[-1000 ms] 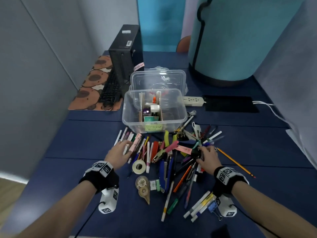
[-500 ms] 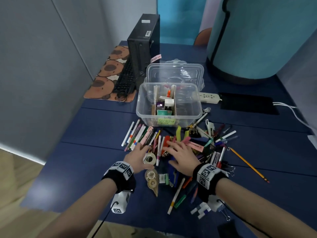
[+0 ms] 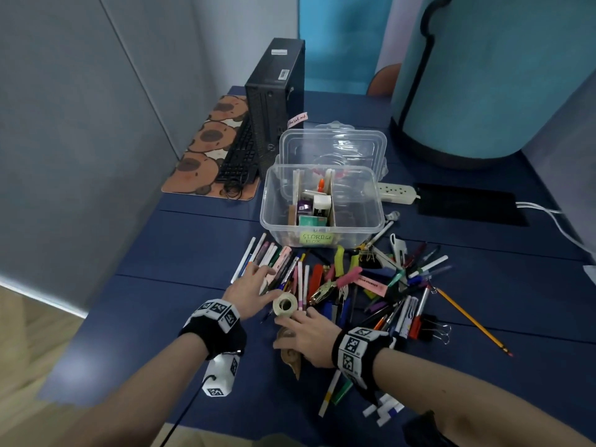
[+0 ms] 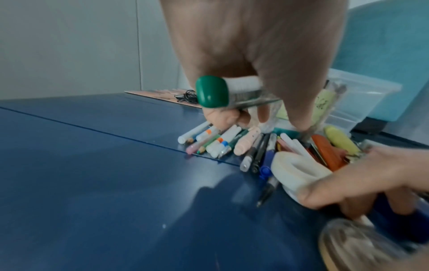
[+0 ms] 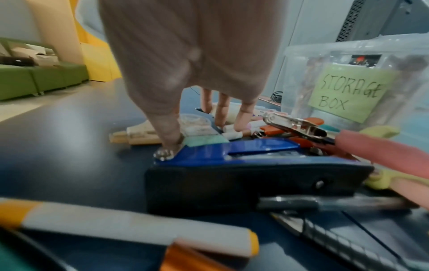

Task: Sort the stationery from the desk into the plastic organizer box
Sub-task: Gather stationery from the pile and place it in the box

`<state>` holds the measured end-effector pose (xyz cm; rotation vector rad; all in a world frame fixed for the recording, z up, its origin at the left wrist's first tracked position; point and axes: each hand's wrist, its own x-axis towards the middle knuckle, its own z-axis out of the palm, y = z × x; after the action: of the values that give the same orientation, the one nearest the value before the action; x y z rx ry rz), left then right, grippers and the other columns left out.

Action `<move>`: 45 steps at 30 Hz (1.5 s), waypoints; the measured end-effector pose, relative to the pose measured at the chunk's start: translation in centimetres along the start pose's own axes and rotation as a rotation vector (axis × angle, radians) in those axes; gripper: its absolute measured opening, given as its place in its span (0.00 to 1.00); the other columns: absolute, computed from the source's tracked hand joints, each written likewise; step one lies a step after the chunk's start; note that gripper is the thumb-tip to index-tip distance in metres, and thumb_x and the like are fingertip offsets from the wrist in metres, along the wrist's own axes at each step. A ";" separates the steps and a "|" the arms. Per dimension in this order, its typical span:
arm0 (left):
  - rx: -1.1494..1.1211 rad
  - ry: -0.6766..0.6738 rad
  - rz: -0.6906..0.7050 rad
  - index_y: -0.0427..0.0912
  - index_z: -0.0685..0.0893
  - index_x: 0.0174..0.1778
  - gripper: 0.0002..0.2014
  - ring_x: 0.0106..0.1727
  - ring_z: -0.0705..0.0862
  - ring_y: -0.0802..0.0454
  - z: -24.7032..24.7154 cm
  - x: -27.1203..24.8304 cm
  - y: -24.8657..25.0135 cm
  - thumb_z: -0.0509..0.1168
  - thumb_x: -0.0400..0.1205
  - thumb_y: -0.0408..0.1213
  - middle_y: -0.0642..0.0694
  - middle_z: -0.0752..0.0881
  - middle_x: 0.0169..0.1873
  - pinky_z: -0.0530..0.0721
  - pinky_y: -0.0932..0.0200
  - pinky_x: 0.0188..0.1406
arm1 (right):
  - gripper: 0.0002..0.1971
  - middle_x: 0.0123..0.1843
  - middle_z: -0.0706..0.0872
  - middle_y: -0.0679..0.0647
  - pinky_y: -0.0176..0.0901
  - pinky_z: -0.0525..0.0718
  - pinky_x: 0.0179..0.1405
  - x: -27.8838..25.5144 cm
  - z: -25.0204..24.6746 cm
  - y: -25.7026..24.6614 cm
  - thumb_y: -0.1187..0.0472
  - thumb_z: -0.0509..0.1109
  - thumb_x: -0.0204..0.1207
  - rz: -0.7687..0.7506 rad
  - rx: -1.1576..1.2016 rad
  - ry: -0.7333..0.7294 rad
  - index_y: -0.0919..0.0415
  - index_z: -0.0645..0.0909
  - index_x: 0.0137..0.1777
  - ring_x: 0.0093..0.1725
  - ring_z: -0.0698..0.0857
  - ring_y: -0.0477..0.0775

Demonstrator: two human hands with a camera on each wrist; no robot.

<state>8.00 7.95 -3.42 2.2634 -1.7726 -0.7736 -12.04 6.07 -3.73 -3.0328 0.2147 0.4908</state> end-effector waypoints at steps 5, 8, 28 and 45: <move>-0.116 0.025 -0.010 0.52 0.76 0.64 0.20 0.59 0.80 0.51 -2.1 0.2 -0.8 0.62 0.80 0.58 0.52 0.77 0.59 0.78 0.52 0.59 | 0.21 0.73 0.73 0.57 0.60 0.76 0.58 0.4 0.4 0.6 0.55 0.72 0.74 0.015 0.042 0.104 0.51 0.74 0.67 0.63 0.77 0.64; -0.280 0.042 -0.019 0.49 0.77 0.61 0.17 0.45 0.83 0.55 -4.1 0.1 0.3 0.61 0.83 0.54 0.50 0.83 0.51 0.80 0.61 0.44 | 0.22 0.76 0.69 0.52 0.57 0.71 0.67 -0.5 -0.4 1.4 0.49 0.66 0.79 0.158 0.372 0.250 0.50 0.67 0.71 0.67 0.72 0.58; -1.374 -0.712 -0.106 0.38 0.77 0.71 0.32 0.64 0.82 0.35 -8.3 3.7 10.5 0.46 0.86 0.61 0.32 0.82 0.64 0.83 0.44 0.61 | 0.29 0.67 0.68 0.44 0.17 0.70 0.63 -5.0 -9.4 8.1 0.67 0.72 0.74 0.393 0.837 0.707 0.37 0.73 0.69 0.66 0.69 0.32; -1.054 -0.427 0.230 0.62 0.40 0.81 0.53 0.61 0.84 0.46 -8.1 3.2 10.9 0.68 0.76 0.19 0.35 0.74 0.72 0.82 0.53 0.63 | 0.16 0.62 0.85 0.52 0.47 0.86 0.45 -6.1 -10.6 11.0 0.58 0.69 0.80 0.424 1.512 0.629 0.49 0.78 0.68 0.53 0.87 0.51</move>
<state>3.10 0.37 7.24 1.2307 -1.2047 -1.6960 -16.08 -4.92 7.84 -1.5194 0.7923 -0.4794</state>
